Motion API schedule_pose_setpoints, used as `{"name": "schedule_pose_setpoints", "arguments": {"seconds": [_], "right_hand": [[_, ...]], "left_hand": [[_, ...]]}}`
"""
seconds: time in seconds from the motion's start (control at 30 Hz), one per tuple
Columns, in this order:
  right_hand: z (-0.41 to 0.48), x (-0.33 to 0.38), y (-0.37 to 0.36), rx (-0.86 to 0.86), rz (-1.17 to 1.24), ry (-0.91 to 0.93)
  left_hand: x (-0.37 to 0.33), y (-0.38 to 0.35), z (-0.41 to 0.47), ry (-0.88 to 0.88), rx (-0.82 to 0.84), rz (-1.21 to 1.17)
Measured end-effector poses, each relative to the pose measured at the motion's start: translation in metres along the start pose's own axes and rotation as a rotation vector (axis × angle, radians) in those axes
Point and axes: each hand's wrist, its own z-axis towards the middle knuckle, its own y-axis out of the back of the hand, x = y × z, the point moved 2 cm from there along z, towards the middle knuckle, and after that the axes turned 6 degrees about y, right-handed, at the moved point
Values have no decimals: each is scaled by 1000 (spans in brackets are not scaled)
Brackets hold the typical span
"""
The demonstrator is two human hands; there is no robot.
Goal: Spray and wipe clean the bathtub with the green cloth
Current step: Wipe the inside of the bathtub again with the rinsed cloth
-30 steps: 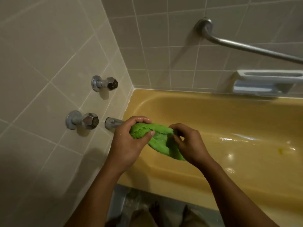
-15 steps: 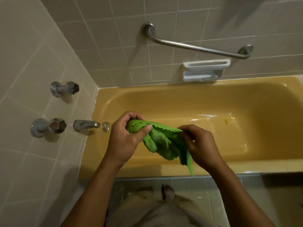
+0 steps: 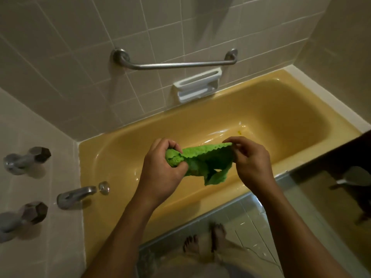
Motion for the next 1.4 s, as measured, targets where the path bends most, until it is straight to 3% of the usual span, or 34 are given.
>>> {"name": "schedule_pose_setpoints", "arguments": {"seconds": [0.17, 0.3, 0.43, 0.57, 0.7, 0.9, 1.13, 1.4], "right_hand": [[-3, -3, 31, 32, 60, -51], [3, -11, 72, 87, -41, -25], [12, -24, 127, 252, -15, -40], [30, -47, 187, 386, -450, 59], [50, -83, 251, 387, -611, 72], [100, -133, 338, 260, -494, -1], [210, -160, 402, 231, -387, -35], [317, -177, 461, 397, -546, -40]], "left_hand": [[-18, -24, 11, -56, 77, 101], [-32, -45, 20, -123, 77, 219], [-58, -81, 20, -156, 68, 343], [-92, -145, 21, -191, 69, 459], [-128, -213, 25, -231, 61, 524], [-184, -297, 50, -278, 46, 597], [-215, -367, 131, -131, 40, 618], [-248, -438, 227, -8, 258, 487]]}}
